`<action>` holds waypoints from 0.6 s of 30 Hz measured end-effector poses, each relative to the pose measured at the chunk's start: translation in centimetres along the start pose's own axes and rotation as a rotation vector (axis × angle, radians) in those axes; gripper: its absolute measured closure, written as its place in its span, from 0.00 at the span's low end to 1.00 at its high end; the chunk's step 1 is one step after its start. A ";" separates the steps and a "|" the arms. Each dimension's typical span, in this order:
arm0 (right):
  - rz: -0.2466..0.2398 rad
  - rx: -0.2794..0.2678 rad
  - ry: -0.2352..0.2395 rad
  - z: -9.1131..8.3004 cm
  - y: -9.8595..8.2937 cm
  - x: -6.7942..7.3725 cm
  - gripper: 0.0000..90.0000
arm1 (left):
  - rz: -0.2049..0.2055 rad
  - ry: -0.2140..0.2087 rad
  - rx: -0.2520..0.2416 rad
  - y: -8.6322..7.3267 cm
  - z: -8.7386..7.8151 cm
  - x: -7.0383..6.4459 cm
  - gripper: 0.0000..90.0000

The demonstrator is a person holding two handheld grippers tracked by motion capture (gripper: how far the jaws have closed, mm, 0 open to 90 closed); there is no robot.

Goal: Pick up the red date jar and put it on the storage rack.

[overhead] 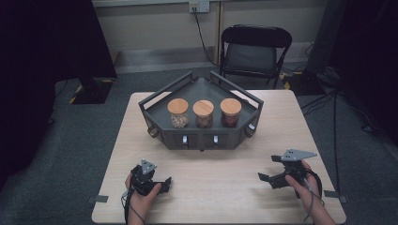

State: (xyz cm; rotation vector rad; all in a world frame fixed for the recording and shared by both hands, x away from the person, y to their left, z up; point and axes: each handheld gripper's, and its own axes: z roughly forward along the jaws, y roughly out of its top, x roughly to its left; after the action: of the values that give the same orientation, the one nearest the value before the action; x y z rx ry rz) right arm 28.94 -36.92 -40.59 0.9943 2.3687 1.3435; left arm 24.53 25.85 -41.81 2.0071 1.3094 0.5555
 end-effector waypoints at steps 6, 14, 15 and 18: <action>-0.003 0.003 -0.002 0.0 -0.3 0.0 0.02 | 0.000 0.000 0.000 0.0 0.0 0.0 0.00; -0.002 0.010 -0.004 -0.1 -0.7 0.0 0.02 | 0.000 0.000 0.000 0.0 0.0 0.0 0.00; -0.003 0.011 -0.004 -0.1 -0.7 0.0 0.02 | 0.000 0.000 0.000 0.0 0.0 0.0 0.00; -0.001 0.013 -0.005 -0.2 -1.0 0.0 0.02 | 0.000 0.000 0.000 0.0 0.0 0.0 0.00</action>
State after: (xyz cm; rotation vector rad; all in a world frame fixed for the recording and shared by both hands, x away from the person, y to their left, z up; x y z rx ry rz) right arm 28.43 -37.37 -41.29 0.9993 2.3770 1.3258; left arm 24.54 25.85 -41.81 2.0075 1.3092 0.5555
